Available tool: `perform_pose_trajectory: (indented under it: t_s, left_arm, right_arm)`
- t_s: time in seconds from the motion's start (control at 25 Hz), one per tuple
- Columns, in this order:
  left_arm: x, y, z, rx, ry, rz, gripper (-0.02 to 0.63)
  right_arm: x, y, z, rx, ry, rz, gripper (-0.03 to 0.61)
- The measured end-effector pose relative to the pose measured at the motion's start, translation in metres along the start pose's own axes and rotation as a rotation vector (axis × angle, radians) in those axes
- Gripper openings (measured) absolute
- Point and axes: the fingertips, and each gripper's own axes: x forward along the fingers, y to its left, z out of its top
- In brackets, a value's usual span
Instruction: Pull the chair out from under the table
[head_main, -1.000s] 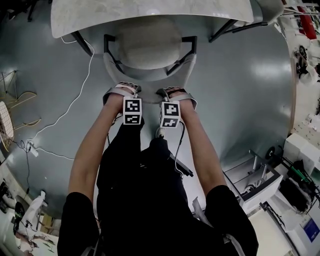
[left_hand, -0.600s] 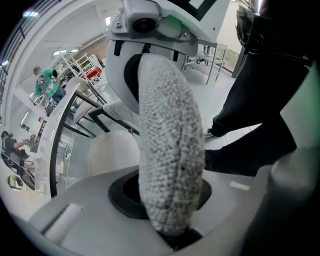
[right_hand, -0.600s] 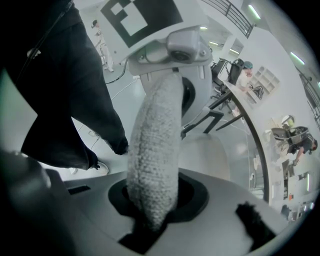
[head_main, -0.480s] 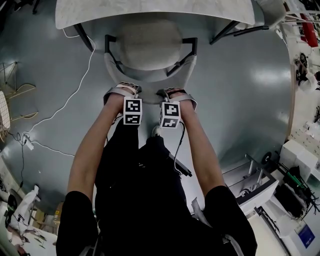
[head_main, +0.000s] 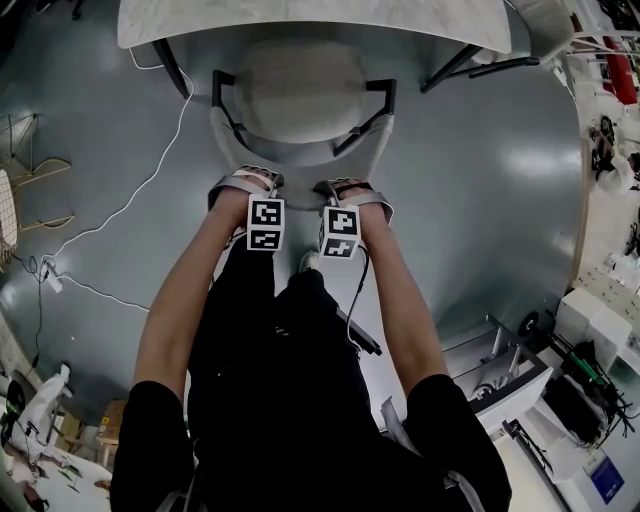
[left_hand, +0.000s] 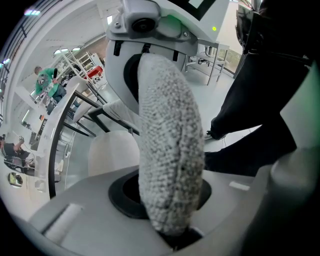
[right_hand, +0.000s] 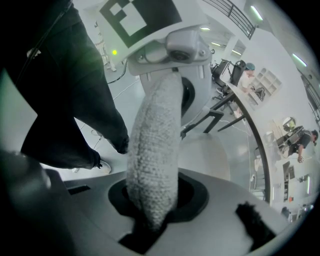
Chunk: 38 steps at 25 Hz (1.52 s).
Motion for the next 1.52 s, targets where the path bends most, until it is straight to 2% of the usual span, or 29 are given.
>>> perform_pose_trajectory:
  t_s: [1.52]
  left_arm:
    - [-0.006, -0.066, 0.019, 0.001, 0.004, -0.008, 0.085]
  right_arm:
    - [-0.007, 0.066, 0.01, 0.0, 0.002, 0.005, 0.078]
